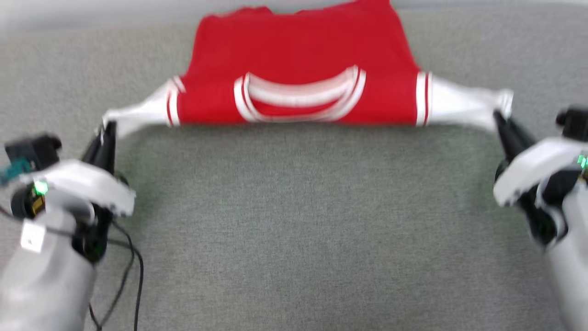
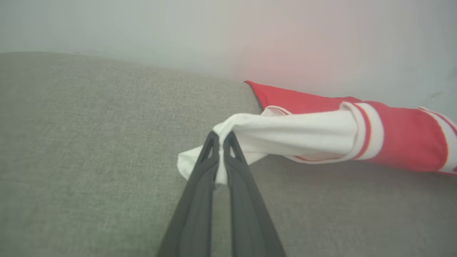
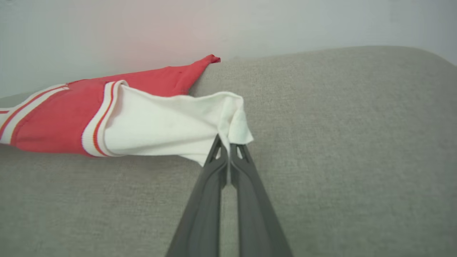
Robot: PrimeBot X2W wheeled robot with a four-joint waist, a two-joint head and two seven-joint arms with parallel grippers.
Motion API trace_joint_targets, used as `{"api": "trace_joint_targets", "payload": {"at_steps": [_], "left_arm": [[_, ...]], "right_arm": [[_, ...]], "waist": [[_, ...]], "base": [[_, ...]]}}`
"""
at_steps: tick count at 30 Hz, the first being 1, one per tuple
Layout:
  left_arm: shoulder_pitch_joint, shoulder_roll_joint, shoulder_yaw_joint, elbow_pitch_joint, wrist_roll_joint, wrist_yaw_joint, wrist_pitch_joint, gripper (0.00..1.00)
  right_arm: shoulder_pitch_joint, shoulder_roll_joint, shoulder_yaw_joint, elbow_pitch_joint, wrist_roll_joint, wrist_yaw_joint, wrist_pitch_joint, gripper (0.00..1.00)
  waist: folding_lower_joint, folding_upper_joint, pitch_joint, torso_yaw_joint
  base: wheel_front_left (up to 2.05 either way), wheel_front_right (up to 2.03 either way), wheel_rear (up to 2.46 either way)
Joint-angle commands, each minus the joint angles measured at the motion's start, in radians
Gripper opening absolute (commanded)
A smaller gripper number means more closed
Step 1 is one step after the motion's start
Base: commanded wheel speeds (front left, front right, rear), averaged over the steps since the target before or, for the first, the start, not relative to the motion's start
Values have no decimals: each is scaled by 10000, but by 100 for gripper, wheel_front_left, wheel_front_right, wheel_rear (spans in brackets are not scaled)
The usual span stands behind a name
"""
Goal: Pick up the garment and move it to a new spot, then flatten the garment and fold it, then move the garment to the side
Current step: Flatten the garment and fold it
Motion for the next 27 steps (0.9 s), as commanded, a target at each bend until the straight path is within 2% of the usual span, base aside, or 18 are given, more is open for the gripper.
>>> {"api": "trace_joint_targets", "payload": {"at_steps": [1,4,17,22,26,27], "left_arm": [[374,106,91,-104,-72,99,-43,0],[1541,109,280,-761,-203,307,-66,0],[6358,-153,284,-3121,-617,1392,-21,0],[7415,-221,92,-3923,-599,1697,56,0],[7823,-307,-124,-4425,-451,1876,109,0],[7847,-310,-189,-4554,-340,1937,98,0]], "right_arm": [[378,30,-133,-121,-44,-21,49,0],[1575,169,-455,-691,-230,-21,327,0],[6278,1567,-2161,-3060,-1077,-19,1627,0],[7792,1948,-2546,-4091,-1857,-18,2228,0],[8437,2168,-2584,-4673,-2371,-18,2560,0],[8508,2205,-2600,-4767,-2436,-18,2593,8]], "waist": [[3,0,-471,-34],[3,0,-995,-12],[3,0,-2640,-30],[3,0,-3025,153],[3,0,-3159,262],[3,0,-3173,292]], "base": [[0,0,0],[0,0,0],[0,0,0],[0,0,0],[0,0,0],[0,0,0]]}}
